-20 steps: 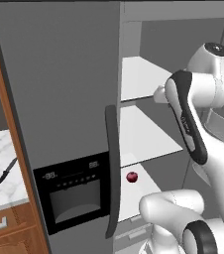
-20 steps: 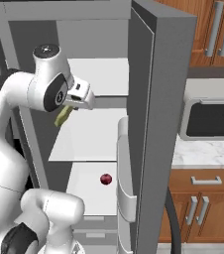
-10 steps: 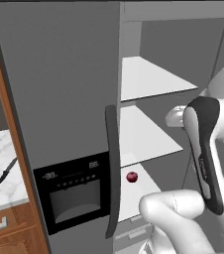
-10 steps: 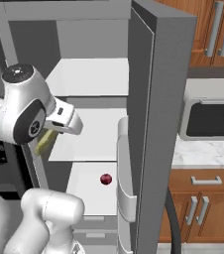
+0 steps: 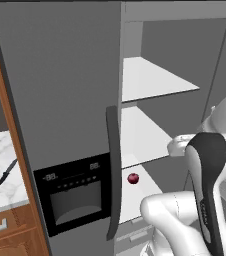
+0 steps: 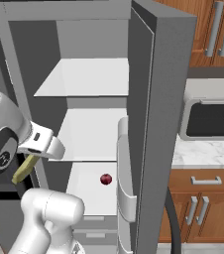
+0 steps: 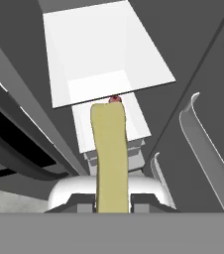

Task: Retrieve the butter from the fridge and place it on a plate on the dining table. Then retrieve the butter knife by the fridge and place it near the plate.

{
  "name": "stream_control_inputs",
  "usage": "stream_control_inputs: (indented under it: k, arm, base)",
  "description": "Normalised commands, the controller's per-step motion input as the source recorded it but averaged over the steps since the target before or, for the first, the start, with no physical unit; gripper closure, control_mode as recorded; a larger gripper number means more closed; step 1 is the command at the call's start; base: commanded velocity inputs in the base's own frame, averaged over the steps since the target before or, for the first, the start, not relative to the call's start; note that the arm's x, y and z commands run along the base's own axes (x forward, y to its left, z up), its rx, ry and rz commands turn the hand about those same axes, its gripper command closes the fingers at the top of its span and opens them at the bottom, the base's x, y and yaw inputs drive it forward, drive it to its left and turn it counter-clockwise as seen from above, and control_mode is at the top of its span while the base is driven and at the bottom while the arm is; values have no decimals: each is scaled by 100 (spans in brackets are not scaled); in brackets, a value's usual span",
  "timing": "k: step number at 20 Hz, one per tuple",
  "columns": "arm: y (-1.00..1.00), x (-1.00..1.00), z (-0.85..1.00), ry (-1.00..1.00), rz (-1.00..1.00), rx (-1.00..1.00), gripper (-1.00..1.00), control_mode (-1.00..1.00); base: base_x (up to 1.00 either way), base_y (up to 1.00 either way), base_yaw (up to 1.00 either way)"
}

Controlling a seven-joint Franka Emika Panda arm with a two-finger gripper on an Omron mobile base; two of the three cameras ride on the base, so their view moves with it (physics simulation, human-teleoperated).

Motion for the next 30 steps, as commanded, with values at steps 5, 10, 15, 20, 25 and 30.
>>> stream_control_inputs:
  k: [5, 10, 15, 20, 25, 30]
  arm:
    - [0, 0, -18, 2, 0, 0, 100, -100]
    - [0, 0, 0, 0, 0, 0, 100, -100]
    - [0, 0, 0, 0, 0, 0, 100, 100]
    - [0, 0, 0, 0, 0, 0, 100, 100]
    - [0, 0, 0, 0, 0, 0, 100, 100]
    - [0, 0, 0, 0, 0, 0, 100, 100]
  base:
    - [0, 0, 0]
    - [0, 0, 0]
    - [-40, 0, -5]
    - [-84, 14, -20]
    - [-98, 35, -40]
    - [-98, 24, -66]
